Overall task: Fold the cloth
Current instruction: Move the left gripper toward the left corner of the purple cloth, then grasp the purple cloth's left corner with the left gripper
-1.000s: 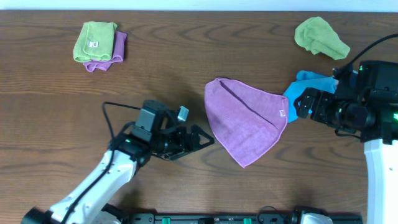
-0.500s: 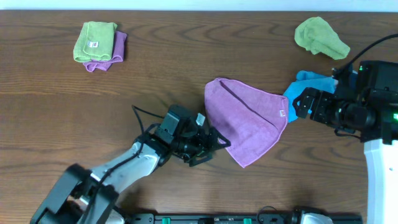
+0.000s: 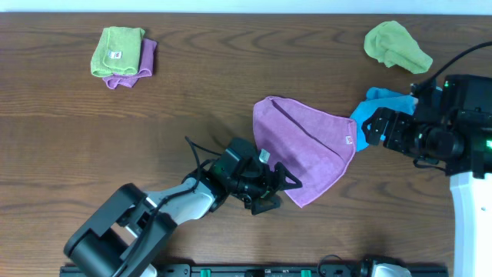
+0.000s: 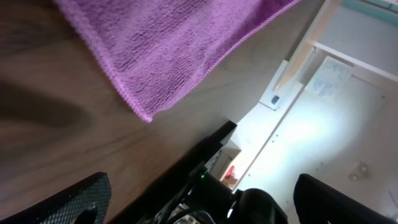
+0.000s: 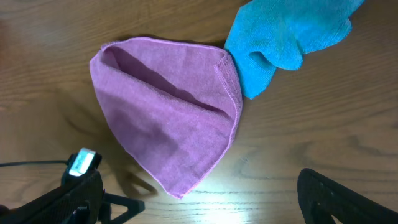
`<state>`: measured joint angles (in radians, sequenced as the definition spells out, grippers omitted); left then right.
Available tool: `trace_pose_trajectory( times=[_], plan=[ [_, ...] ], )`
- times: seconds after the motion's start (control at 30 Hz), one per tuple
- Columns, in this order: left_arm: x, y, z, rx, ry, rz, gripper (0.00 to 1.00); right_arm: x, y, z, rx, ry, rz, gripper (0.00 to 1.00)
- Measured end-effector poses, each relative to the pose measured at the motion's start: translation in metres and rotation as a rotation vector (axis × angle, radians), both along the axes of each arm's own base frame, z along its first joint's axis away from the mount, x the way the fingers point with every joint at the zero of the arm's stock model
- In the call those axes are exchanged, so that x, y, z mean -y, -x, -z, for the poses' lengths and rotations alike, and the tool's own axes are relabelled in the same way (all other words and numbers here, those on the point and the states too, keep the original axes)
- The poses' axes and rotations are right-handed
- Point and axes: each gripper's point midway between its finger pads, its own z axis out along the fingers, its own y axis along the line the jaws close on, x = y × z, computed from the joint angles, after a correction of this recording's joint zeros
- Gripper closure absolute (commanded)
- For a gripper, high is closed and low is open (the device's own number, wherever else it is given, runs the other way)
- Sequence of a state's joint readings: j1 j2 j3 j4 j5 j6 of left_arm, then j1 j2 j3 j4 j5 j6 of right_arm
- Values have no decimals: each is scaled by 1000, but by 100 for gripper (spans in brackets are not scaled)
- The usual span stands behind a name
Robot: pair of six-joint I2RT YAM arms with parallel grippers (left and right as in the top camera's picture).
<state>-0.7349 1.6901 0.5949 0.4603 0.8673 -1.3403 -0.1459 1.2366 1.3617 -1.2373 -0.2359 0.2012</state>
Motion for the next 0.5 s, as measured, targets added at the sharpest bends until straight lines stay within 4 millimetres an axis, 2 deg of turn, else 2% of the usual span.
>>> trace_pose_trajectory(
  times=[0.5],
  plan=[
    [12, 5, 16, -36, -35, -39, 5, 0, 0, 0, 0, -2, 3, 1]
  ],
)
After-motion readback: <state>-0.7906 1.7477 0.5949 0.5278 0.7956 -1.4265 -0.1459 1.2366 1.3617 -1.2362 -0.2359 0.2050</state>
